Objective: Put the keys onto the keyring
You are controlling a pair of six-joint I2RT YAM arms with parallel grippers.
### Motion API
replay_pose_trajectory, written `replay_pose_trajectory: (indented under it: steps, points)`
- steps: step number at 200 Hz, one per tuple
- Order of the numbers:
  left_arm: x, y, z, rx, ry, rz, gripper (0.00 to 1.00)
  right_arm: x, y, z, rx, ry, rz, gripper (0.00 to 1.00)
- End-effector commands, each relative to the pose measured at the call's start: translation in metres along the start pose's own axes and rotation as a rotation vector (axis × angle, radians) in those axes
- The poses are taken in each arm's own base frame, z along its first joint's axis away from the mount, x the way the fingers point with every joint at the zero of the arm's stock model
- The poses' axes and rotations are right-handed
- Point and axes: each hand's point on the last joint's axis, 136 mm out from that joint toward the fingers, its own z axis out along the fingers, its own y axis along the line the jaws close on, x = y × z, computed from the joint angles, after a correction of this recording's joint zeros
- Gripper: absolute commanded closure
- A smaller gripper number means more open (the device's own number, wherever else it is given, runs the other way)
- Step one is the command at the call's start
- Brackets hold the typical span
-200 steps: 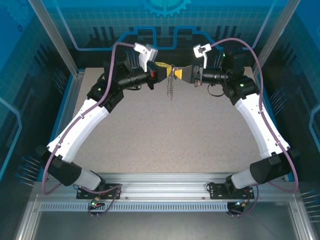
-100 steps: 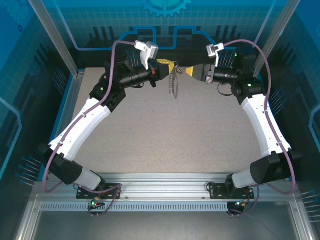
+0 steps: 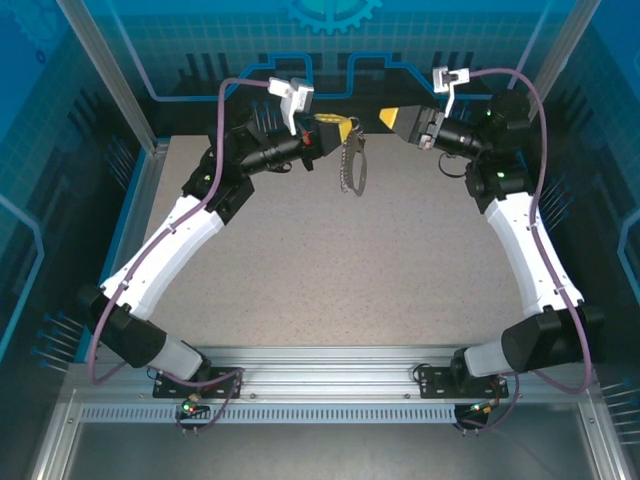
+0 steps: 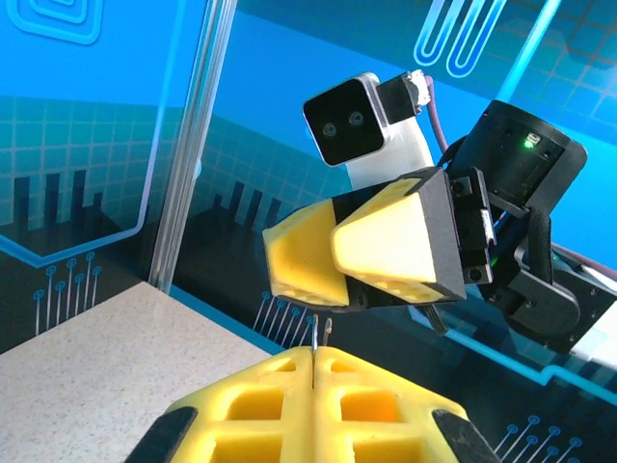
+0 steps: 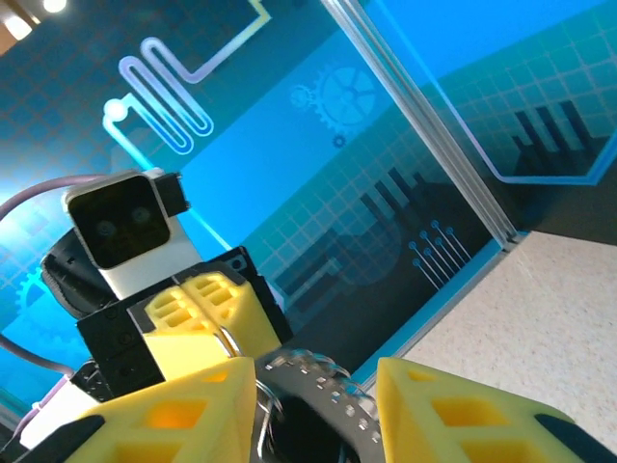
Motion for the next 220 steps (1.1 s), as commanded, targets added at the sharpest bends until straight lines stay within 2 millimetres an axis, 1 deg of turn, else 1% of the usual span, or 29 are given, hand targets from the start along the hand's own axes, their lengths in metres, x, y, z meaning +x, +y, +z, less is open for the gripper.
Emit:
replay_pose_trajectory:
  steps: [1, 14, 35, 46, 97, 149, 169, 220]
  points:
    - [-0.011, -0.015, 0.003, 0.076, -0.047, -0.014, 1.00, -0.012, 0.027, 0.012, -0.084, -0.022, -0.063, 0.60]
    - [-0.014, -0.015, 0.003, 0.085, -0.056, -0.028, 1.00, -0.009, 0.032, 0.019, -0.105, -0.008, -0.066, 0.59]
    - [-0.018, -0.016, 0.003, 0.095, -0.075, -0.041, 1.00, -0.004, 0.034, 0.024, -0.118, 0.007, -0.055, 0.58]
    - [-0.018, -0.014, 0.003, 0.096, -0.081, -0.052, 1.00, -0.005, 0.037, 0.025, -0.130, 0.000, -0.072, 0.58]
    - [-0.029, -0.009, 0.000, 0.107, -0.129, -0.090, 1.00, 0.002, 0.039, 0.025, -0.137, -0.003, -0.061, 0.59]
    - [-0.030, -0.007, 0.001, 0.111, -0.139, -0.107, 1.00, 0.011, 0.041, 0.037, -0.161, 0.022, -0.046, 0.60]
    - [-0.029, -0.006, 0.001, 0.110, -0.139, -0.108, 1.00, 0.012, 0.041, 0.040, -0.163, 0.022, -0.043, 0.64]
    - [-0.027, -0.006, -0.001, 0.108, -0.138, -0.109, 1.00, 0.011, 0.041, 0.044, -0.165, 0.020, -0.038, 0.81]
